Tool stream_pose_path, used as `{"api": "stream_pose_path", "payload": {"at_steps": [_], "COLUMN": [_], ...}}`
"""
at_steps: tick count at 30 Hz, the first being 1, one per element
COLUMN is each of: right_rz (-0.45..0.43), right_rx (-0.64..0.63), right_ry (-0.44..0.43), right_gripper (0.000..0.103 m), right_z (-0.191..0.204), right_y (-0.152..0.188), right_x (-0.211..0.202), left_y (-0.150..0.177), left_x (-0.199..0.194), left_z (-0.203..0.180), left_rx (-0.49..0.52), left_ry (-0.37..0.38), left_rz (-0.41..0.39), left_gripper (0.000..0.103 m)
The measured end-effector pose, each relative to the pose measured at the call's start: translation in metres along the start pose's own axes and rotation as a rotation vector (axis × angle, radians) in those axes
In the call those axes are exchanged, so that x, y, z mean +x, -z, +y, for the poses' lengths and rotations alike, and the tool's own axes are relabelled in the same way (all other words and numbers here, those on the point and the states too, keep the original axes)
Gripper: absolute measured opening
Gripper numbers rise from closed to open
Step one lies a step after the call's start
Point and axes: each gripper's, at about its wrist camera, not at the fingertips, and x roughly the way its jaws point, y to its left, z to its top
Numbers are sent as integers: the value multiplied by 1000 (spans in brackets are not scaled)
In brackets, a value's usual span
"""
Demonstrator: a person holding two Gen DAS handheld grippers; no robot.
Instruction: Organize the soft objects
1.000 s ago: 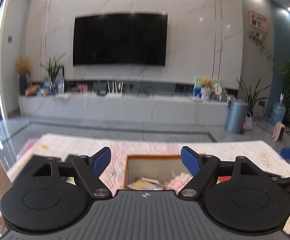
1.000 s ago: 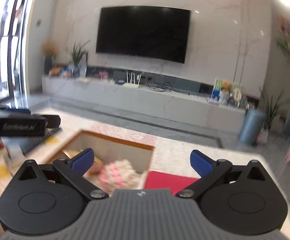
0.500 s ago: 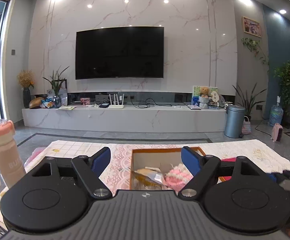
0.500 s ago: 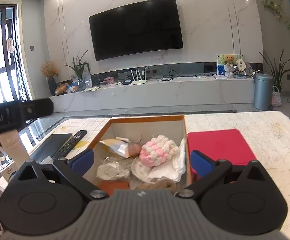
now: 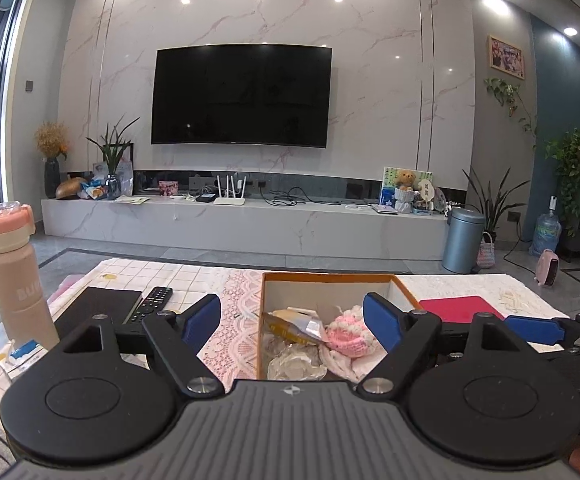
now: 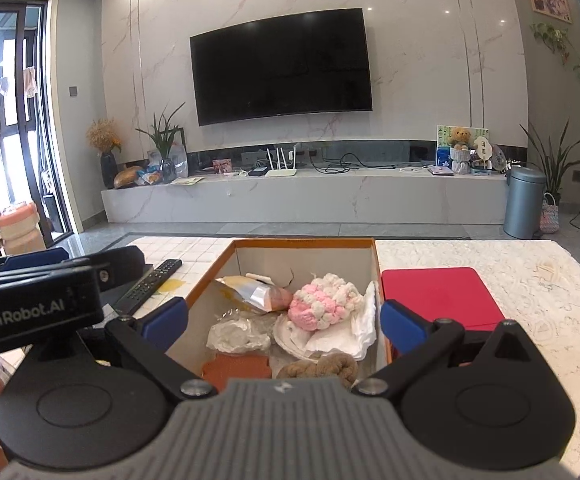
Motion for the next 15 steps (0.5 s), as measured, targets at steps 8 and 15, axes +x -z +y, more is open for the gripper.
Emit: {"api": "stream_pose_path", "payload": {"at_steps": [8, 15], "right_rz": [12, 21], "right_rx": [-10, -28], "right_ry": [-9, -7], "right_gripper": [100, 100], "right_z": [6, 11], "right_y": [2, 3], "right_x": [0, 2], "left_y": [3, 6], "left_x": [-8, -9], "left_z": [-1, 1], "left_rx": [8, 9], "left_ry": [-24, -25], "left_rz": [-15, -12], "left_gripper": [95, 95]}}
